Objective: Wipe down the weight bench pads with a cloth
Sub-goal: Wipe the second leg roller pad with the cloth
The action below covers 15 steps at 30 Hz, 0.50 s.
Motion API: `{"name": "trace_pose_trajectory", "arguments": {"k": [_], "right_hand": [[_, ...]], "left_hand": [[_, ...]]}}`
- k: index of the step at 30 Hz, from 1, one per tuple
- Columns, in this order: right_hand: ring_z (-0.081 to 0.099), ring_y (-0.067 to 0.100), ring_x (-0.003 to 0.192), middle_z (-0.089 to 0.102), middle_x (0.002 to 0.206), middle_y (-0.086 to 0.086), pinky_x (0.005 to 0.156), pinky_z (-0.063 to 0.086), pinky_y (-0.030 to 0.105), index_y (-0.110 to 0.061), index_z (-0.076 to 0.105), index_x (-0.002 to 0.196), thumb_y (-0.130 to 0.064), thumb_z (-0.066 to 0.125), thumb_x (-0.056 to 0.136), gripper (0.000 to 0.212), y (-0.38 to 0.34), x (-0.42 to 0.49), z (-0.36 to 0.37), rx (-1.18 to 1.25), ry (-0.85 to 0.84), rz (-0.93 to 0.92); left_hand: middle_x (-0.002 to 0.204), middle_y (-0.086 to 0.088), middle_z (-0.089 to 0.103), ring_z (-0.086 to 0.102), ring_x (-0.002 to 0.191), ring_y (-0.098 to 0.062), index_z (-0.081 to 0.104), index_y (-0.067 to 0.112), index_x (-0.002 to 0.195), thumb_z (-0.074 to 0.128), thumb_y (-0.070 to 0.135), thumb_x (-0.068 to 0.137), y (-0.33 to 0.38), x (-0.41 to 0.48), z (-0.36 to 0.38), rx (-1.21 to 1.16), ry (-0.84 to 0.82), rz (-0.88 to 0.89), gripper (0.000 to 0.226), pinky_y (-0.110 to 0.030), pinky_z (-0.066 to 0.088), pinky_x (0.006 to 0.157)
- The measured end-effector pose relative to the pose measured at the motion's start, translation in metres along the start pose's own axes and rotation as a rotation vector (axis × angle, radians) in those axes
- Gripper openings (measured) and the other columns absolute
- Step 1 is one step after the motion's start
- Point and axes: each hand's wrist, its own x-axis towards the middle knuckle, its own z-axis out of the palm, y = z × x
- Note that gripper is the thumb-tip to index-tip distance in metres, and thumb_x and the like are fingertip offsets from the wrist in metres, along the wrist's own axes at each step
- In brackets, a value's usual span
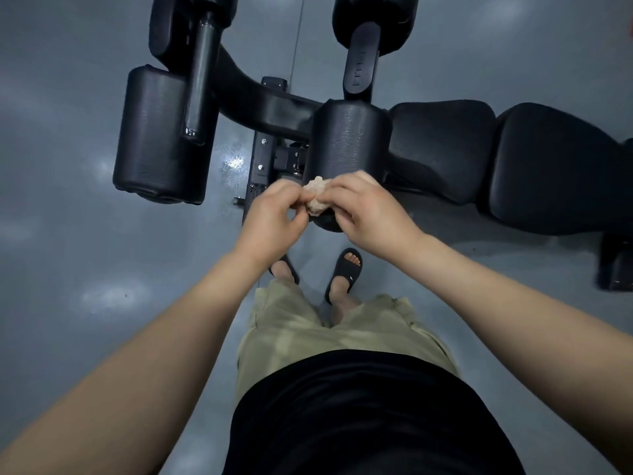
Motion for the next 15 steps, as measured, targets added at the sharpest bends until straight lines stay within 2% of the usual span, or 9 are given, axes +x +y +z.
{"name": "trace_pose_trajectory", "arguments": {"k": [2, 5, 8, 10, 12, 15], "right_hand": [[0.056, 0.028, 0.097, 0.064, 0.111, 0.005, 0.090, 0.048, 0.033, -0.008, 0.071, 0.108, 0.003, 0.061, 0.085, 0.027, 0.000, -0.012, 0.001, 0.017, 0.034, 0.040], [0.057, 0.026, 0.096, 0.062, 0.105, 0.005, 0.091, 0.046, 0.032, -0.005, 0.067, 0.101, 0.007, 0.058, 0.079, 0.027, 0.004, -0.031, -0.003, 0.051, 0.117, 0.125], [0.056, 0.021, 0.092, 0.059, 0.101, 0.005, 0.084, 0.044, 0.026, -0.003, 0.061, 0.095, 0.010, 0.059, 0.074, 0.025, 0.007, -0.047, -0.006, 0.103, 0.163, 0.245], [0.057, 0.019, 0.090, 0.058, 0.100, 0.004, 0.077, 0.046, 0.027, -0.003, 0.059, 0.092, 0.010, 0.060, 0.073, 0.022, 0.009, -0.056, -0.005, 0.155, 0.168, 0.305], [0.057, 0.019, 0.089, 0.056, 0.100, 0.004, 0.074, 0.048, 0.030, -0.004, 0.058, 0.090, 0.009, 0.061, 0.074, 0.021, 0.010, -0.062, -0.003, 0.210, 0.154, 0.318], [0.055, 0.018, 0.089, 0.054, 0.098, 0.004, 0.076, 0.045, 0.025, -0.005, 0.059, 0.089, 0.009, 0.060, 0.073, 0.022, 0.008, -0.063, -0.007, 0.243, 0.076, 0.249]], "left_hand": [[0.104, -0.008, 0.067, 0.065, 0.094, -0.016, 0.073, 0.003, 0.099, 0.065, -0.006, 0.082, 0.008, -0.004, 0.004, -0.008, -0.003, 0.030, 0.021, -0.018, 0.050, 0.089], [0.104, -0.008, 0.066, 0.063, 0.098, -0.022, 0.074, 0.003, 0.100, 0.064, -0.005, 0.081, 0.022, 0.002, 0.012, 0.039, -0.079, 0.120, 0.023, -0.027, 0.051, 0.089], [0.101, -0.008, 0.065, 0.059, 0.096, -0.028, 0.073, 0.003, 0.096, 0.057, 0.001, 0.083, 0.039, 0.011, 0.025, 0.132, -0.180, 0.245, 0.020, -0.035, 0.052, 0.083], [0.099, -0.007, 0.064, 0.056, 0.094, -0.029, 0.072, 0.003, 0.095, 0.050, 0.010, 0.086, 0.045, 0.013, 0.030, 0.194, -0.218, 0.302, 0.025, -0.039, 0.053, 0.078], [0.098, -0.008, 0.063, 0.056, 0.094, -0.030, 0.070, 0.002, 0.093, 0.045, 0.013, 0.087, 0.048, 0.010, 0.031, 0.233, -0.232, 0.328, 0.029, -0.042, 0.054, 0.077], [0.097, -0.009, 0.062, 0.056, 0.093, -0.031, 0.069, 0.002, 0.090, 0.043, 0.014, 0.086, 0.052, -0.003, 0.024, 0.251, -0.278, 0.316, 0.029, -0.043, 0.054, 0.072]]}}
